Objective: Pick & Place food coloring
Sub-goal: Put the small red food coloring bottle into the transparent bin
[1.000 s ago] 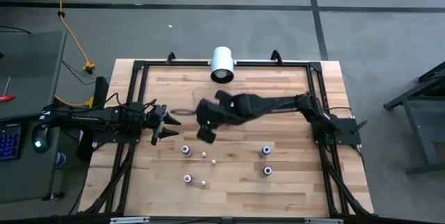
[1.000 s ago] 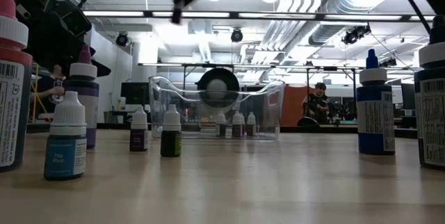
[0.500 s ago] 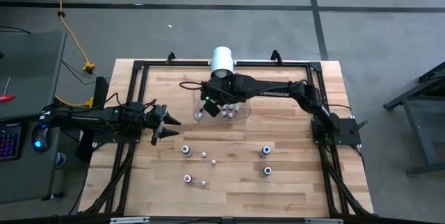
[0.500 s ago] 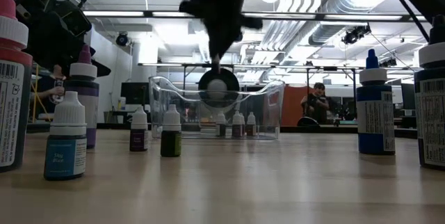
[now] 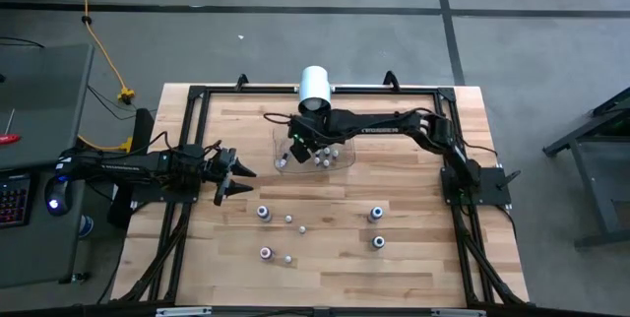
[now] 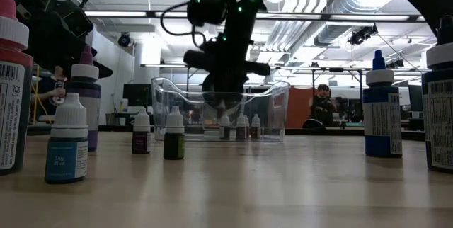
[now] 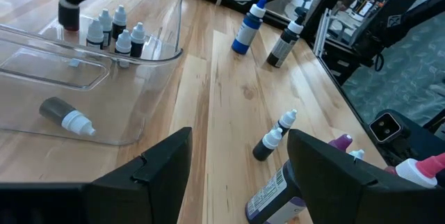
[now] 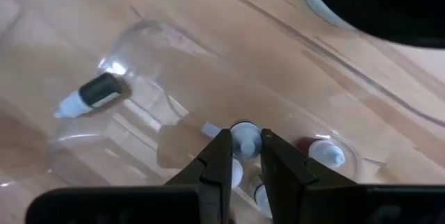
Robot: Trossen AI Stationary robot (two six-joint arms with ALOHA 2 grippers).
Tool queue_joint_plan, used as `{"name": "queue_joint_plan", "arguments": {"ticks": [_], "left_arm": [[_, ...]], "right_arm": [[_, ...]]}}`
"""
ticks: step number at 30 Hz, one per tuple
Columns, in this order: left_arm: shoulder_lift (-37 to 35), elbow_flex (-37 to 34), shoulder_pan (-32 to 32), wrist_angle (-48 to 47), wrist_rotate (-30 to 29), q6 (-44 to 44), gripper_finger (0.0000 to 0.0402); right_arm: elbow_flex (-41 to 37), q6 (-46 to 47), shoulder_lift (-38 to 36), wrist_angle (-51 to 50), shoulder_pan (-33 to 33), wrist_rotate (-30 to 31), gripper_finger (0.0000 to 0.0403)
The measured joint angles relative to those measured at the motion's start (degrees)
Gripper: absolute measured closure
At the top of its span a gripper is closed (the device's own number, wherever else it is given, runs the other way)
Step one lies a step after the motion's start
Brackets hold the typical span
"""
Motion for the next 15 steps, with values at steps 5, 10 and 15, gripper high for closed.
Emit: {"name": "queue_joint_plan", "arguments": {"ticks": [5,10,15], "left_arm": [[0.0,0.0,0.0,0.0,0.0,0.0,0.0167],[0.0,0.0,0.0,0.0,0.0,0.0,0.0167],[0.0,0.0,0.0,0.0,0.0,0.0,0.0167]], "right_arm": [[-2.9,1.0,0.0,1.9,-1.4,-1.6,0.0342],[-4.5,1.6,0.0,3.8,-2.2,-2.6,0.0346],[-5.1,2.2,0.0,4.1,-3.1,-2.6,0.0341]]}}
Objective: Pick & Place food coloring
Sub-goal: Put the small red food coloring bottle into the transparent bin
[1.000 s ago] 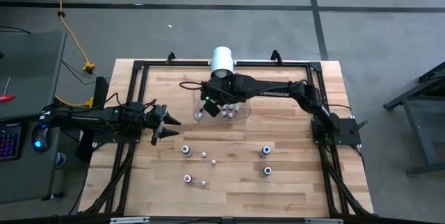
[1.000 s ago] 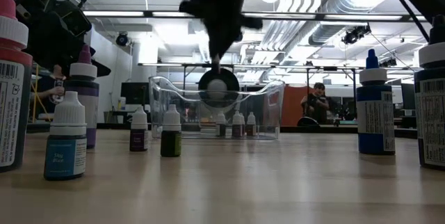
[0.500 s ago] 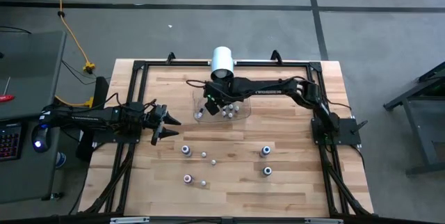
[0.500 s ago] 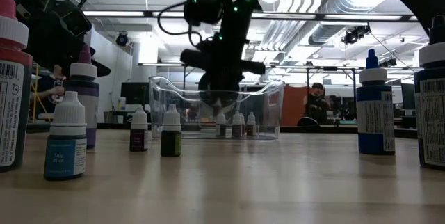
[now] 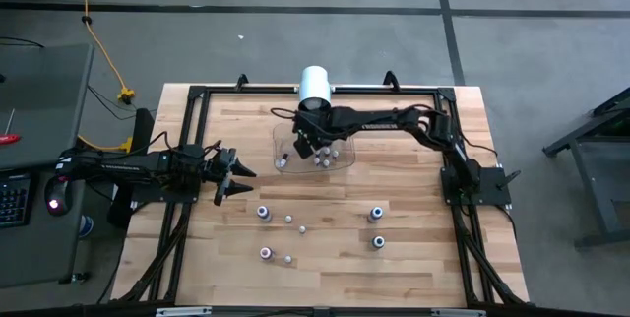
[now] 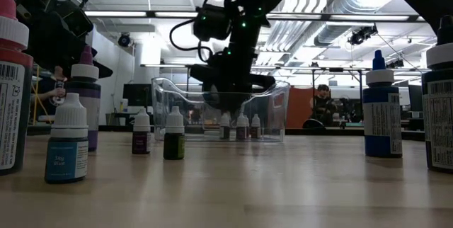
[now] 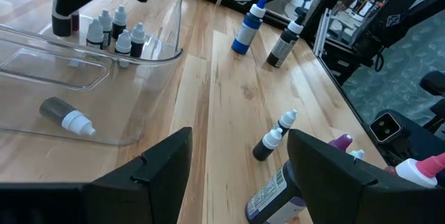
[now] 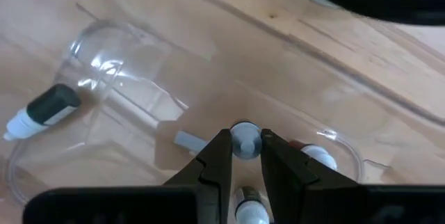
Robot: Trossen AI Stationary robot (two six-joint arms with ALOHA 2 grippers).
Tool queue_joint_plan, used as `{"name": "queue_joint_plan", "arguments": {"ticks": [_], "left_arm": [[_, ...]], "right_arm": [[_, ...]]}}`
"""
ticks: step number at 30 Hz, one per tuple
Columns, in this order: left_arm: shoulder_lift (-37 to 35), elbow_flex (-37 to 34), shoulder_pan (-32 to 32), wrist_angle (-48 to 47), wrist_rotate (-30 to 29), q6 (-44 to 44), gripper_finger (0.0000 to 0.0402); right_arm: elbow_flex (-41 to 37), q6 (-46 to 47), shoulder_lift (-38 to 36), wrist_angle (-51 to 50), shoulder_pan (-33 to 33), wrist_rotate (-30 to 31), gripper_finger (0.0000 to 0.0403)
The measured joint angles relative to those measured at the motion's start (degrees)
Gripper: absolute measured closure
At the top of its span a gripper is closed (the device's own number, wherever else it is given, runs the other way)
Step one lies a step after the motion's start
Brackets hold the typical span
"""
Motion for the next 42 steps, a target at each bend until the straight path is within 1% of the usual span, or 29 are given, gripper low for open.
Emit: {"name": "queue_joint_plan", "arguments": {"ticks": [9,18,30,42], "left_arm": [[0.0,0.0,0.0,0.0,0.0,0.0,0.0167],[0.0,0.0,0.0,0.0,0.0,0.0,0.0167],[0.0,0.0,0.0,0.0,0.0,0.0,0.0167],[0.0,0.0,0.0,0.0,0.0,0.0,0.0167]], "right_arm": [[0.0,-0.2,0.0,-0.7,-0.6,0.0,0.0345],[0.0,0.2,0.0,-1.1,-0.5,-0.7,0.0326],[0.0,0.8,0.0,-2.1,-0.5,-2.7,0.0325],[0.0,1.7,0.0,-3.7,-0.5,-3.4,0.0325]]}}
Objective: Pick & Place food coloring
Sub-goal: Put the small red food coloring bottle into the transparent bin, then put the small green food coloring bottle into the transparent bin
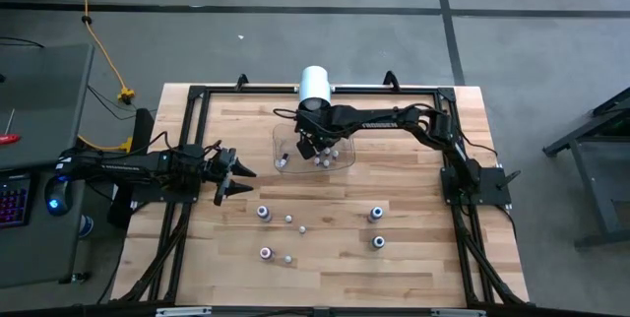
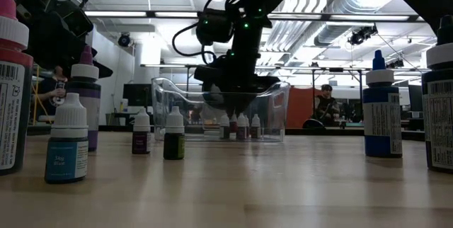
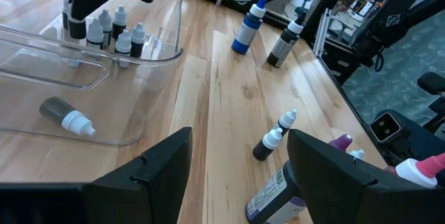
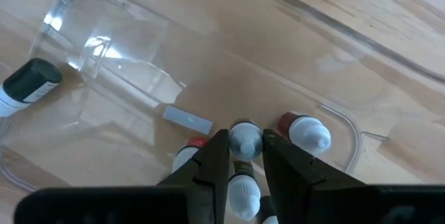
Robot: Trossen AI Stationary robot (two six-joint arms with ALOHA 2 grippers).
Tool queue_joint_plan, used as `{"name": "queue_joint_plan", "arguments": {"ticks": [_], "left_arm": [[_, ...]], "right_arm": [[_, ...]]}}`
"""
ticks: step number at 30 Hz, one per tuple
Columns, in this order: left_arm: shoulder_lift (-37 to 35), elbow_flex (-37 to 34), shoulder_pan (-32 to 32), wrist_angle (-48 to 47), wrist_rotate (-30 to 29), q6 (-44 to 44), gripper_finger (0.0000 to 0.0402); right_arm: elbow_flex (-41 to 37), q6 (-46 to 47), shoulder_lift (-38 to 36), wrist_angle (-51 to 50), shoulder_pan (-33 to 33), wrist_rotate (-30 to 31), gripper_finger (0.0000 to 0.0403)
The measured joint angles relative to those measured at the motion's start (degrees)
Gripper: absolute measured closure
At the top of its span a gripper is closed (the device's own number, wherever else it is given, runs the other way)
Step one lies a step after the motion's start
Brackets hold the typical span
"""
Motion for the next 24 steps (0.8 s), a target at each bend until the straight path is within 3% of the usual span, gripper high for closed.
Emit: {"name": "queue_joint_plan", "arguments": {"ticks": [15,24], "left_arm": [[0.0,0.0,0.0,0.0,0.0,0.0,0.0167],[0.0,0.0,0.0,0.0,0.0,0.0,0.0167]], "right_arm": [[0.0,0.0,0.0,0.2,0.0,0.7,0.0275],[0.0,-1.1,-1.5,0.1,0.1,0.7,0.0272]]}}
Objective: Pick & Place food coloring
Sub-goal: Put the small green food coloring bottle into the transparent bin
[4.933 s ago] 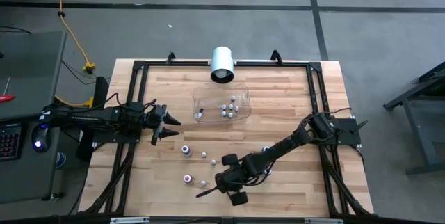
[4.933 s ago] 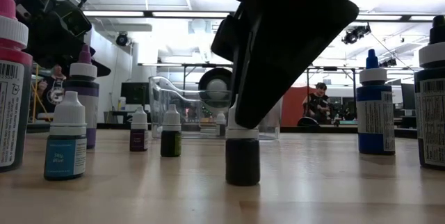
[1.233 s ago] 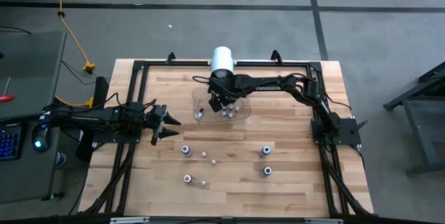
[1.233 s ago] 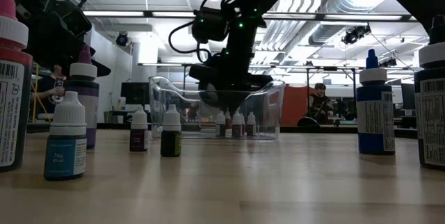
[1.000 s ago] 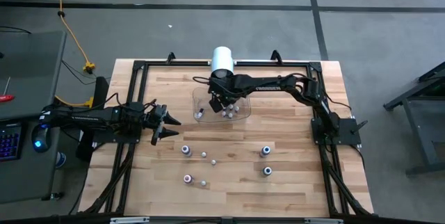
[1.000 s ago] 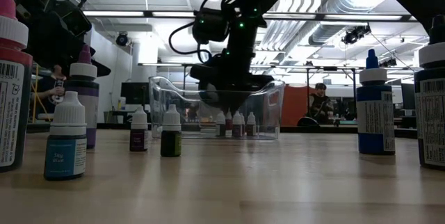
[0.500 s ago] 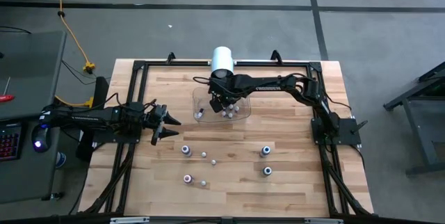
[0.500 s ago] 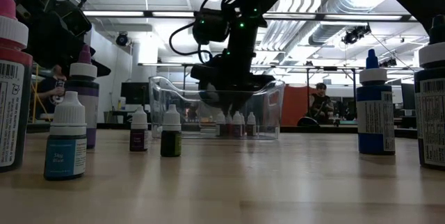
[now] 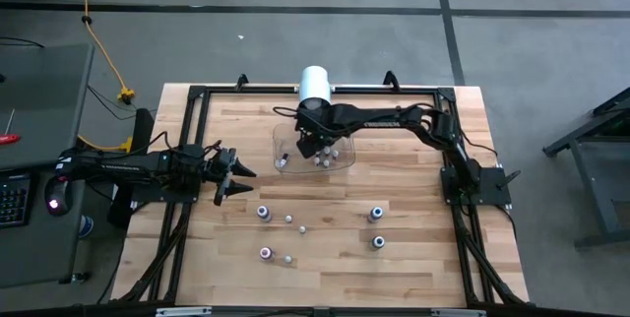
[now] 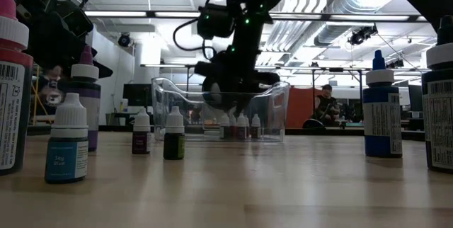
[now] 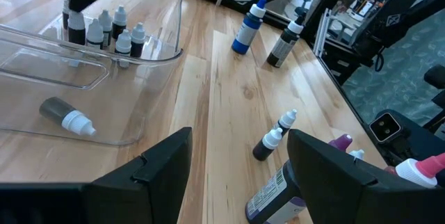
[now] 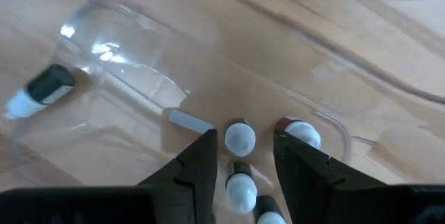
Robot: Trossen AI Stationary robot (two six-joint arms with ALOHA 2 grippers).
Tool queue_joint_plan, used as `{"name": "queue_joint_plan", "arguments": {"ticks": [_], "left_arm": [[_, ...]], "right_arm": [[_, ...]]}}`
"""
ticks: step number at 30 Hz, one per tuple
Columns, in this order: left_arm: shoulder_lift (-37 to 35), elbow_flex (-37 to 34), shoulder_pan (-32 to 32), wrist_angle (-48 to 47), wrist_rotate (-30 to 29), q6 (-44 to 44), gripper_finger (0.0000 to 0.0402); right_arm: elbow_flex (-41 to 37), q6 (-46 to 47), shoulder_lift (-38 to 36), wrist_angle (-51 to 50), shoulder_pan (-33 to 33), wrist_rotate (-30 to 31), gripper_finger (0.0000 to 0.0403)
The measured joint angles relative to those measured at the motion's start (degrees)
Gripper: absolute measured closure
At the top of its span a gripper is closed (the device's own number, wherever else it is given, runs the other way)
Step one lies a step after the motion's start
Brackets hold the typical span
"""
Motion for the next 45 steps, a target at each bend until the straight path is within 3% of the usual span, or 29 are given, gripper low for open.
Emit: {"name": "queue_joint_plan", "arguments": {"ticks": [13,23,31,42,45], "left_arm": [[0.0,0.0,0.0,0.0,0.0,0.0,0.0167],[0.0,0.0,0.0,0.0,0.0,0.0,0.0167],[0.0,0.0,0.0,0.0,0.0,0.0,0.0167],[0.0,0.0,0.0,0.0,0.0,0.0,0.0167],[0.0,0.0,0.0,0.0,0.0,0.0,0.0167]], "right_arm": [[0.0,-5.8,-8.4,-1.9,2.9,5.3,0.0272],[0.0,-19.0,-16.1,-3.7,9.1,8.0,0.0272],[0.0,-26.5,-20.3,-8.5,14.5,5.2,0.0272],[-0.2,-28.5,-25.9,-12.4,20.0,4.0,0.0273],[-6.0,-29.4,-29.8,-8.6,21.7,5.2,0.0272]]}}
